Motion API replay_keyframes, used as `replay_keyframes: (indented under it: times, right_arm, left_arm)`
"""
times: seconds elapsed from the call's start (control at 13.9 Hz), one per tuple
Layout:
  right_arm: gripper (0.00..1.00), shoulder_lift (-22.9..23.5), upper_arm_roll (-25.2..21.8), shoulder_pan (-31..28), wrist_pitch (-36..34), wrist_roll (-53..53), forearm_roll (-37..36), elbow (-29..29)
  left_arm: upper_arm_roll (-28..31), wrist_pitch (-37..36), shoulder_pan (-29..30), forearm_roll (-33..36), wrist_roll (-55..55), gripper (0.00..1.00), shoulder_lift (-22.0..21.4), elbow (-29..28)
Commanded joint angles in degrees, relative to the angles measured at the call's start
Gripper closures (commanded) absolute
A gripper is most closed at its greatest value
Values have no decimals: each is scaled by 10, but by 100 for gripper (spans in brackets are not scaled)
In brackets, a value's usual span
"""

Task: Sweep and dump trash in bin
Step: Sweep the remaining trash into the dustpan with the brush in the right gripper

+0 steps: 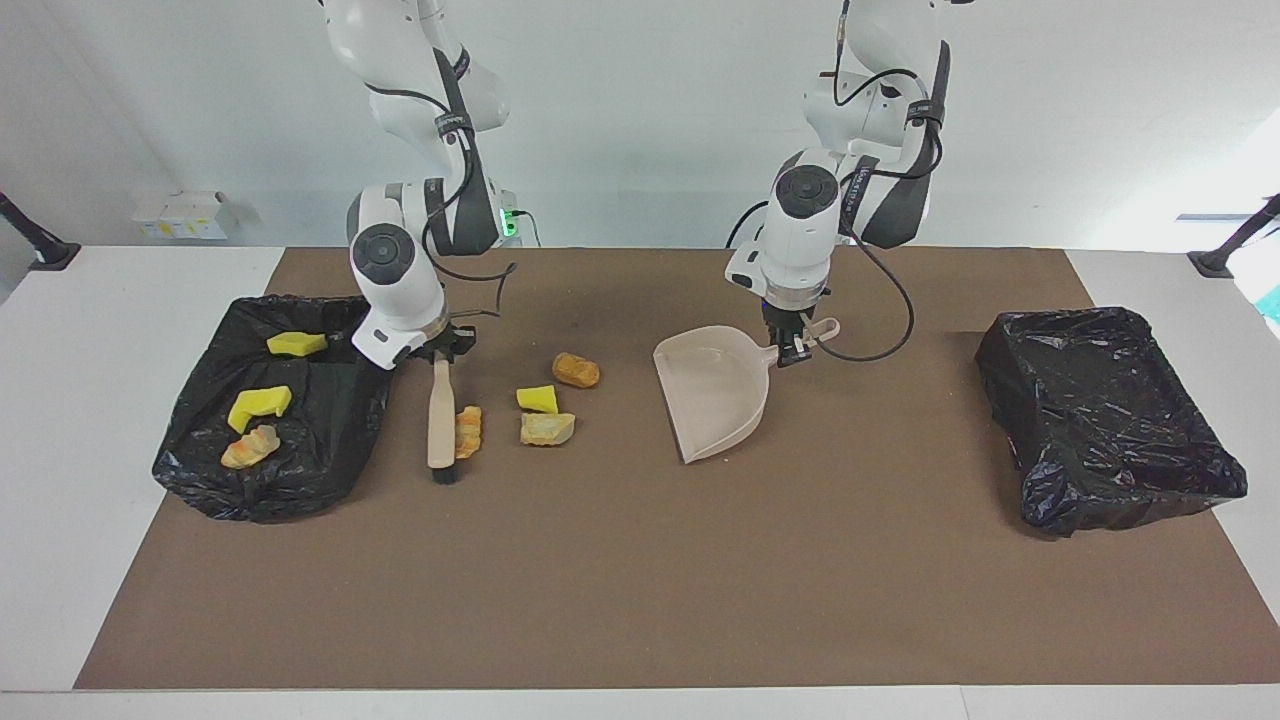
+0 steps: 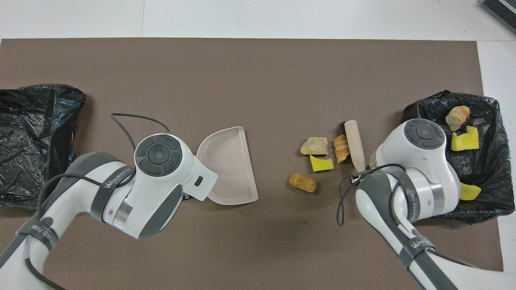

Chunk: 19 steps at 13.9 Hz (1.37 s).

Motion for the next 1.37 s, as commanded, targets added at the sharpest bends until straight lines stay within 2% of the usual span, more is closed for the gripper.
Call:
replay_keyframes:
  times: [0.0, 0.43, 0.57, 0.86, 1.08, 1.29]
  right_arm:
    - [100, 11, 1, 30, 25, 16, 32, -7]
    - [100, 30, 4, 99, 40, 71, 91, 13]
    - [100, 31, 4, 134, 37, 81, 132, 24]
    - [100, 76, 4, 220, 51, 150, 202, 77]
    - [100, 76, 4, 260, 56, 160, 273, 94]
    - [100, 73, 5, 282, 48, 199, 281, 101]
  left_arm:
    - [4, 12, -9, 8, -3, 100, 1, -13]
    - [4, 1, -6, 1, -42, 100, -1, -14]
    - [4, -4, -8, 1, -48, 100, -1, -14]
    - [3, -13, -8, -1, -88, 100, -3, -14]
    - [3, -10, -7, -3, -88, 100, -6, -21]
    - [3, -6, -6, -3, -85, 100, -7, -24]
